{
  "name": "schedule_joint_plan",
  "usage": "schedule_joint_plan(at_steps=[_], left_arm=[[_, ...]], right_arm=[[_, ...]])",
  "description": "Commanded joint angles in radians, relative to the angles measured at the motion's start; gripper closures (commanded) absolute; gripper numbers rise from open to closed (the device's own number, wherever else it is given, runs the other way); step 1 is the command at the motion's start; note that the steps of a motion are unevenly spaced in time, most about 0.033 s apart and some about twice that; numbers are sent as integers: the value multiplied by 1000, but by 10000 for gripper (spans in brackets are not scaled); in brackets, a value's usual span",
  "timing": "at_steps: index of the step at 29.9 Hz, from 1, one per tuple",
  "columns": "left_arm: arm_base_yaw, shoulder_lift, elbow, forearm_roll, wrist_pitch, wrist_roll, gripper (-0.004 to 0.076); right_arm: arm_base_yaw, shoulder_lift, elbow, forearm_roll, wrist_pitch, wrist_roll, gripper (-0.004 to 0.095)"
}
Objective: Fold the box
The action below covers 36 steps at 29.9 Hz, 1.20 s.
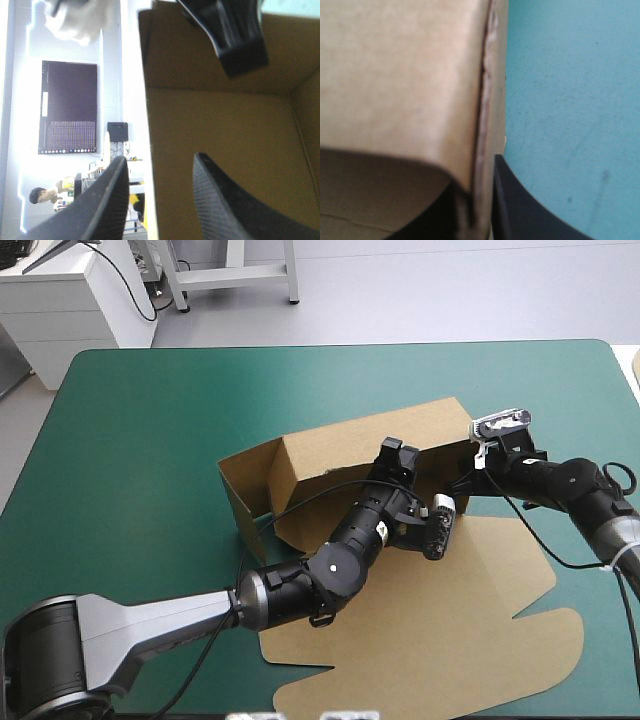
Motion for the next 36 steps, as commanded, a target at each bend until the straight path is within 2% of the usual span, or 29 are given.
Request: schedule_joint_plan(at_steps=[1,4,7,8,13,16,19,20,23,28,30,36], left_arm=[[-52,-102,-29,31,32,-99,435],[-100,-149,-29,-11,32,-108,496],[-120,-192,-29,-72,34,-106,685],[-120,-212,-29,-85,36,-97,724],[-53,-285,-29,-81,77,-103,721],[72,-327,-39,-150,77,-129,721],[213,-358,-71,-267,77,-129,721],[273,-368,-83,-304,77,-129,721],[401,-390,-106,-391,77,-129,721],[634,-432,-120,-761,65,-119,721],[718,-436,-120,-911,75,-54,721],[871,-439,-120,-1179,225,111,721]], right_arm=[[6,-32,-29,10,-15,33,908],[6,-32,-29,2,-26,42,908],[6,-32,-29,-1,-33,75,908],[6,-36,-29,-1,-33,75,908],[6,-72,-29,-10,-6,122,908],[6,-106,-34,-80,27,208,908],[6,-120,-80,-238,123,386,908],[6,-120,-115,-302,189,463,908],[6,-118,-196,-364,320,559,908],[6,-114,-321,-379,456,649,908],[7,-100,-357,-401,484,663,908],[50,2,-388,-449,552,711,908]])
